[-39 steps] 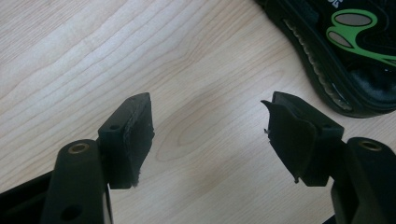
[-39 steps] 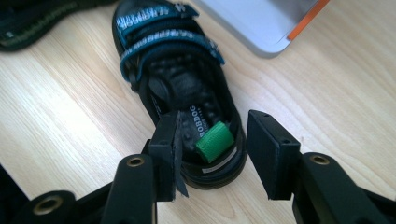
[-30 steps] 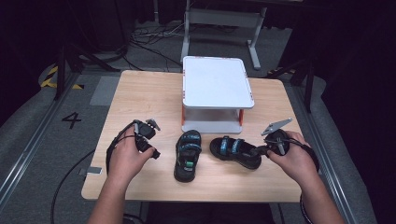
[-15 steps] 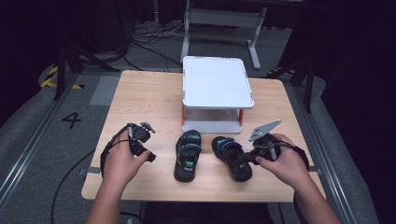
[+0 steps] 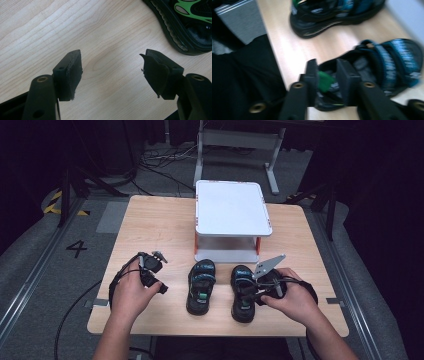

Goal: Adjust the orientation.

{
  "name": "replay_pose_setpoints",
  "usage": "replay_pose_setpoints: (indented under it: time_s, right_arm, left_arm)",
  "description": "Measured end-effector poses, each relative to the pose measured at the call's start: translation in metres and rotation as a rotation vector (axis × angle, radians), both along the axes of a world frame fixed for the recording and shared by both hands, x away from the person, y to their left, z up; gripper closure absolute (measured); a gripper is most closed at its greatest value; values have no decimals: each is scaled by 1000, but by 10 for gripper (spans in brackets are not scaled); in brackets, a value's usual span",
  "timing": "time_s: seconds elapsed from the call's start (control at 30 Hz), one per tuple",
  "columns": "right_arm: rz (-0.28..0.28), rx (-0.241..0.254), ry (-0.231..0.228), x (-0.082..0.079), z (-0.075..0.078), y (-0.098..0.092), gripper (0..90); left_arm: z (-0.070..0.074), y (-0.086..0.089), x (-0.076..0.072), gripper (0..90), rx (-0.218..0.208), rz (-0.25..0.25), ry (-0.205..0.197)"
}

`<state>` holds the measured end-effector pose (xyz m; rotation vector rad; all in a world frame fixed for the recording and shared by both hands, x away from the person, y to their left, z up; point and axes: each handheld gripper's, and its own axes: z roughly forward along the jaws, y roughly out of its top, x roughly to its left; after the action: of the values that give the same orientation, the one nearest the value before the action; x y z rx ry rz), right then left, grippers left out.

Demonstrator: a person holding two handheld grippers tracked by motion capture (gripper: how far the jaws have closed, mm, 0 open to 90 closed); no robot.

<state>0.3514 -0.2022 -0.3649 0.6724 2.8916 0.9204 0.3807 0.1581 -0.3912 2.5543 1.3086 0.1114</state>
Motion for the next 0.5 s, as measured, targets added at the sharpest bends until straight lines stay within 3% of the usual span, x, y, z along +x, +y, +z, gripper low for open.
replay_pose_setpoints:
  time_s: [0.07,0.1,0.2,0.33,0.4,0.5]
  right_arm:
    - [-20,9,-19,2,2,-4,610]
    - [-48,7,-51,6,3,-8,590]
    - [-90,-74,-124,19,-1,-12,542]
    - [-72,-119,-100,35,-18,-4,504]
    - [-52,-143,-86,41,-26,2,532]
    - [-29,-171,-73,46,-30,8,642]
  left_arm:
    - [0,-1,0,322,-3,2,2]
    - [0,-1,0,322,5,0,-3]
    - [-1,1,-2,322,4,0,-3]
    - [-3,5,-2,316,-5,15,8]
    - [-2,6,-1,312,-6,19,3]
    - [-2,3,0,312,-16,17,7]
